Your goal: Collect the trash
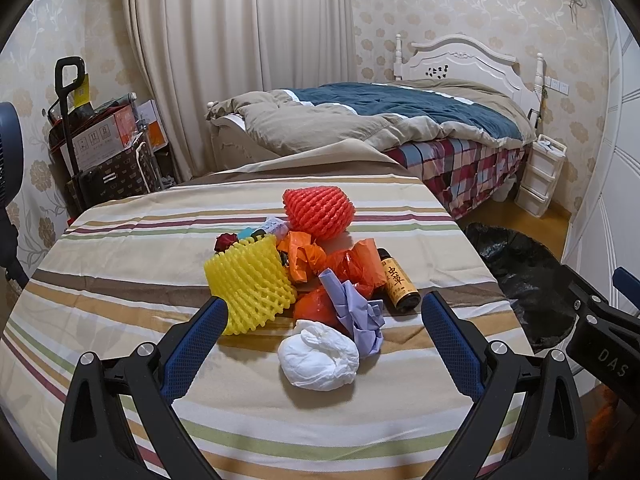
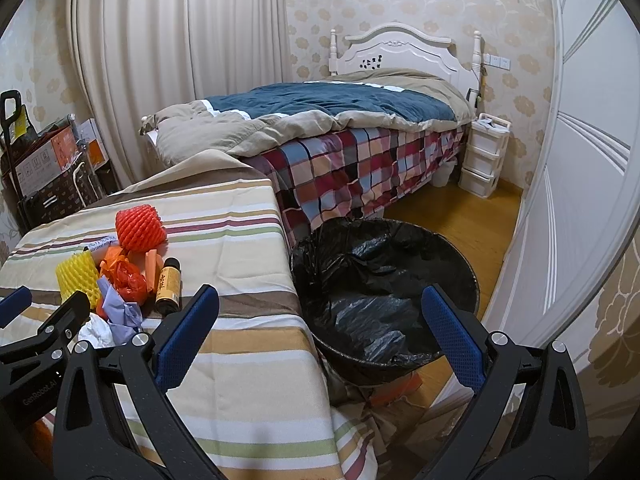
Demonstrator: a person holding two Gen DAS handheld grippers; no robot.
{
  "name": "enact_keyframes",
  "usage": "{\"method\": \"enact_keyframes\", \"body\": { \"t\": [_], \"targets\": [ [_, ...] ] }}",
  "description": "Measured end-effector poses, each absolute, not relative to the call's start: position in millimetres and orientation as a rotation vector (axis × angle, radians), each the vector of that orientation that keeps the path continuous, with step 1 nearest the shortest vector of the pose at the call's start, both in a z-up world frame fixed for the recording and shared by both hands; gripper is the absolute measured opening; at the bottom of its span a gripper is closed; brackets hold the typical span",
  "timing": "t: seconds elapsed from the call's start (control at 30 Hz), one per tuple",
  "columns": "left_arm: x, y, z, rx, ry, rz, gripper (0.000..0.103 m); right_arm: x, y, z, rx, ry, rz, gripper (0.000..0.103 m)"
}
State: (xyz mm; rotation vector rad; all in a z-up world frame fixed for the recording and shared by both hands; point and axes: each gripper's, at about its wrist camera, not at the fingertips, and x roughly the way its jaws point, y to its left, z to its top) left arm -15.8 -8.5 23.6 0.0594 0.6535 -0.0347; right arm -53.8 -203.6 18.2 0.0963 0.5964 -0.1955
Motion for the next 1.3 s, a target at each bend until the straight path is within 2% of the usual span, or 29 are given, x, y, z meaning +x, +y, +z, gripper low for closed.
{"method": "enact_keyframes", "body": {
  "t": [0.67, 0.7, 1.3],
  "targets": [
    [-20.1, -9.4, 31.5, 0.058, 0.658, -0.038, 0.097, -54.6, -204.9, 14.5, 0.095, 0.604, -0.196, 0.099],
    [-13.3, -6.1, 18.0, 0.061, 0.655, -0.038, 0.097, -55.1, -205.0, 13.9, 0.095, 0.604, -0.197, 0.099],
    [-12.7, -6.3, 17.8, 0.062, 0.656, -0.038, 0.097, -53.3, -204.2, 16.0, 0.098, 0.608, -0.197, 0.099]
  ]
}}
